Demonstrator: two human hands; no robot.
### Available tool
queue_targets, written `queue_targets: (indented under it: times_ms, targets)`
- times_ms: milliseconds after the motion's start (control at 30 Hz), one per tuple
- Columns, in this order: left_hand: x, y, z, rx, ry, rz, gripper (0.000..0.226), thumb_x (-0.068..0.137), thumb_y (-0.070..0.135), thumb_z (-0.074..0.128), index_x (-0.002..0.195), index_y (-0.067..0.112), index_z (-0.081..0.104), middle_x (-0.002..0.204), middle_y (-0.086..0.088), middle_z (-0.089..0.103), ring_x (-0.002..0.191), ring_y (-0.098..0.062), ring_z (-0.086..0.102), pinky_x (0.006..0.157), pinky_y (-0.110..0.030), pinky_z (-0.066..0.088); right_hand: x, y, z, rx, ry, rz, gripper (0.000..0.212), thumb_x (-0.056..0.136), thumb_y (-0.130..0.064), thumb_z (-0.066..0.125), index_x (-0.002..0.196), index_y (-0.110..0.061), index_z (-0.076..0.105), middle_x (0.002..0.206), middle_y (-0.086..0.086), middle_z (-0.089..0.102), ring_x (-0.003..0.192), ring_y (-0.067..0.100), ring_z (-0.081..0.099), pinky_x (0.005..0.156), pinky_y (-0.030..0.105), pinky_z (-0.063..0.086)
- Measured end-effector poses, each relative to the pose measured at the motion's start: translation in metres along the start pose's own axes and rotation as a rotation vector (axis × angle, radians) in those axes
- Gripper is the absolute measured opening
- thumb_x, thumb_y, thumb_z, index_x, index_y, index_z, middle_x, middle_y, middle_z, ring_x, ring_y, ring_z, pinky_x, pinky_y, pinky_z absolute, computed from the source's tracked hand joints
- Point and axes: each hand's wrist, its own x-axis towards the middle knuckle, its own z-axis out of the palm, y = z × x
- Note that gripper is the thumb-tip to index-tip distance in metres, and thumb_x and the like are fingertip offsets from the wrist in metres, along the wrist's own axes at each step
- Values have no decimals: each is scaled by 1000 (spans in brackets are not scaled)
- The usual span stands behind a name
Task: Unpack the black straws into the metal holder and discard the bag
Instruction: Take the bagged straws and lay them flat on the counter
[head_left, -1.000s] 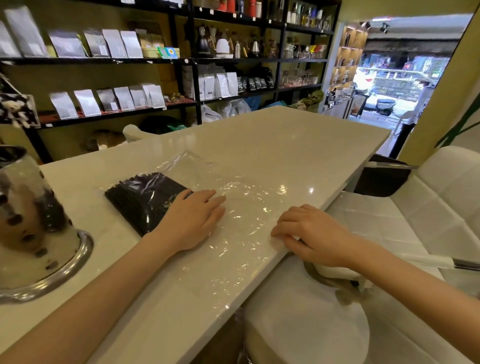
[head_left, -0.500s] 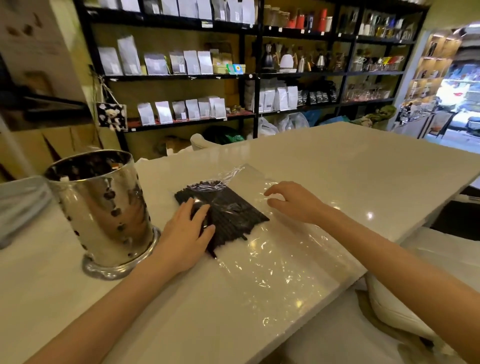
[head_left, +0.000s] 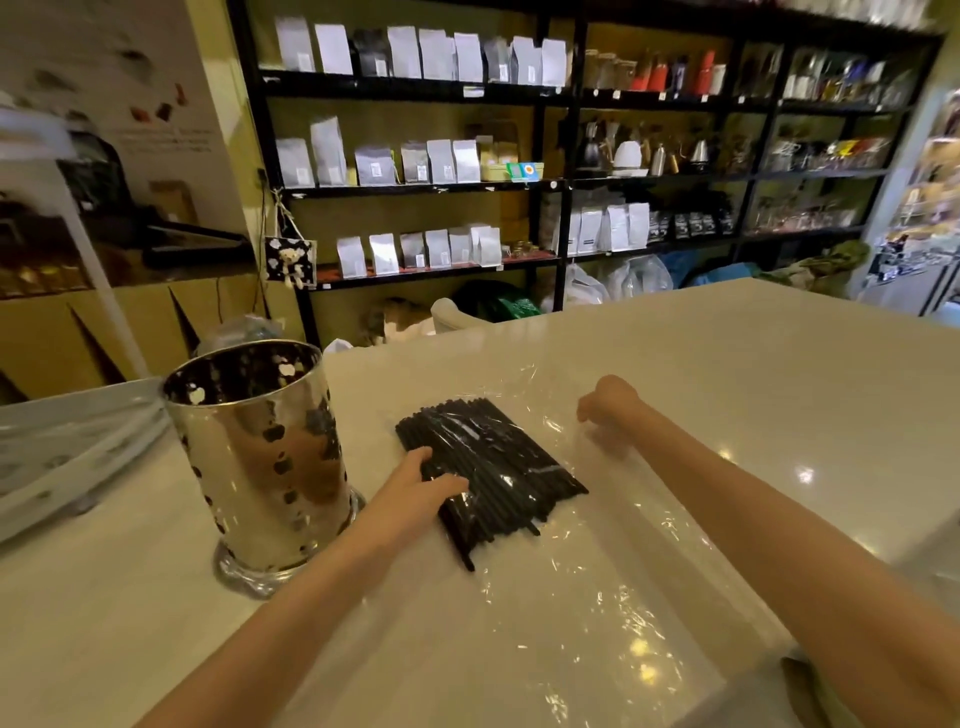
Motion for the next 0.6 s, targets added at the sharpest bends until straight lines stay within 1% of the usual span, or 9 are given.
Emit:
queue_targets:
  times_ms: [67,133,167,200,267,333,433,500,600]
  targets:
    - [3,3,-4,-105,18,-48,65,85,20,55,140,17,22,148,-10,27,132,-26,31,106,-34,30,-4,-9,-7,-13,-85,26,26,88,-5,55,65,-1,43,68,13,48,61,21,47,62,33,42]
    - [2,6,-7,-293,9,-81,56,85,9,53,136,5,29,137,-9,41,122,-25,40,90,-24,44,-12,-22,-16,-47,-120,-33,18,89,-10,55,80,6,55,81,18,62,68,26,55,75,39,50]
    - [1,8,-9,-407,-18,-105,51,85,5,51,132,-1,32,128,-9,49,117,-25,45,82,-22,47,-16,-31,-22,-63,-109,-94,18,89,-10,55,92,7,60,92,21,67,74,28,59,81,40,51]
    - [1,10,-11,-545,-64,-144,50,85,5,51,131,-2,35,123,-12,53,113,-26,49,82,-25,48,-20,-42,-29,-90,-92,-164,21,89,-10,54,102,6,61,98,22,69,78,29,63,83,40,52]
    - [6,11,-14,-818,-120,-227,58,81,12,56,133,4,33,126,-16,53,103,-28,56,85,-35,45,-33,-67,-44,-136,-58,-287,22,90,-10,53,107,2,61,96,21,70,70,25,65,74,38,54]
    - [14,12,-13,-981,-88,-281,72,77,17,59,138,10,23,137,-15,42,94,-27,57,85,-39,43,-49,-96,-61,-171,-29,-374,21,90,-12,54,105,2,61,87,18,70,60,19,61,64,32,53]
    - [25,18,-4,-1096,-62,-308,81,74,22,61,141,16,16,140,-11,36,102,-29,57,93,-43,44,-70,-131,-82,-165,109,-564,22,89,-12,53,98,5,65,78,17,66,63,22,60,61,29,53]
    - [27,23,3,-1150,-114,-314,73,73,24,61,136,13,27,127,-13,46,103,-30,56,93,-45,44,-84,-145,-86,-137,132,-672,21,90,-11,50,96,4,65,75,15,64,63,22,59,63,32,54]
    - [25,23,13,-1165,-212,-292,50,77,29,53,120,3,50,102,-18,59,94,-35,57,81,-48,48,-97,-157,-81,-305,3,-714,21,91,-12,51,96,2,65,72,9,65,60,19,61,66,33,56]
